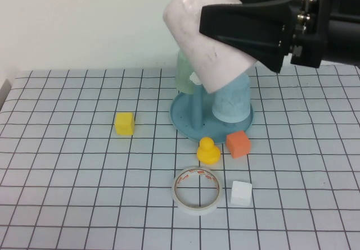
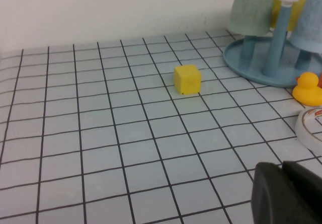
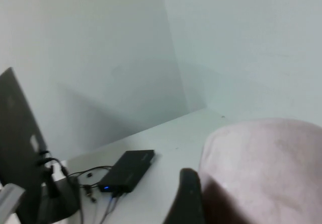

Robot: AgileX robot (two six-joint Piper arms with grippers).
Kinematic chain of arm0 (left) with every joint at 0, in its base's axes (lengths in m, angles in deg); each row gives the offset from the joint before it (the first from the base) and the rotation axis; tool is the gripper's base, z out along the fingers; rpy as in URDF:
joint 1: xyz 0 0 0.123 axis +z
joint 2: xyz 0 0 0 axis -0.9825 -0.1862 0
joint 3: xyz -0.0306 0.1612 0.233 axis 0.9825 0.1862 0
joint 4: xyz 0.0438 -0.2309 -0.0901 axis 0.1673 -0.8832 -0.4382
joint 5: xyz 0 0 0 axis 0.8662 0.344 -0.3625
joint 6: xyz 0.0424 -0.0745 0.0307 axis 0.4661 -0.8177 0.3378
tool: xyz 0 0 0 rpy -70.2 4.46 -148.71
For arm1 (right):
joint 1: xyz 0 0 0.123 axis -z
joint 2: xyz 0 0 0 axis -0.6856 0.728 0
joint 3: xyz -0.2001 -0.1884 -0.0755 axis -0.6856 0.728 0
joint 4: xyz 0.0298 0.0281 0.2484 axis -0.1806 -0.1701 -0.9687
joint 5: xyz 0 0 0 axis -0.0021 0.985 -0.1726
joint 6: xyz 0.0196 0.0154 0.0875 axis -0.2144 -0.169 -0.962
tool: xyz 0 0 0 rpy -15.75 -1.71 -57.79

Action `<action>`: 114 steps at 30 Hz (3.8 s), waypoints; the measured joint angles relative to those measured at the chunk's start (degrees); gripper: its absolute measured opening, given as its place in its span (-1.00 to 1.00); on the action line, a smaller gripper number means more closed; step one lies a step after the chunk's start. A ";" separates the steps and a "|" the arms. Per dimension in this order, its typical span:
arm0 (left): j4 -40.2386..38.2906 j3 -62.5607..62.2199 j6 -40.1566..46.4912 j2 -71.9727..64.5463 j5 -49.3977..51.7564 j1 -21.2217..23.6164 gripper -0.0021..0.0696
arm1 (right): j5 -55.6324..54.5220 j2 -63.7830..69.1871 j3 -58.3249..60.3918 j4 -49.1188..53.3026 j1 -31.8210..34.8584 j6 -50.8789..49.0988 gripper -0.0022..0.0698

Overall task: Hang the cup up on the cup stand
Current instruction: Place the cup on the cup holder

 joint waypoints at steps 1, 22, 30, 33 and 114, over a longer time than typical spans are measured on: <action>0.00 0.00 0.00 0.00 0.13 0.00 -0.94 | -0.77 0.00 0.00 0.00 0.00 0.40 0.66; 0.00 0.23 -0.14 0.00 0.59 0.00 -0.94 | -6.19 0.00 0.00 0.00 0.00 15.67 0.66; 0.00 0.23 -0.14 0.00 0.59 0.00 -0.94 | -10.66 0.00 0.00 0.00 -2.51 16.64 0.66; 0.00 0.23 -0.14 0.00 0.59 0.00 -0.94 | -16.43 0.00 0.00 -0.23 -5.31 16.64 0.66; -0.14 0.23 -0.14 0.00 0.62 0.00 -0.95 | -109.50 46.19 -7.49 95.58 -9.63 -84.53 0.65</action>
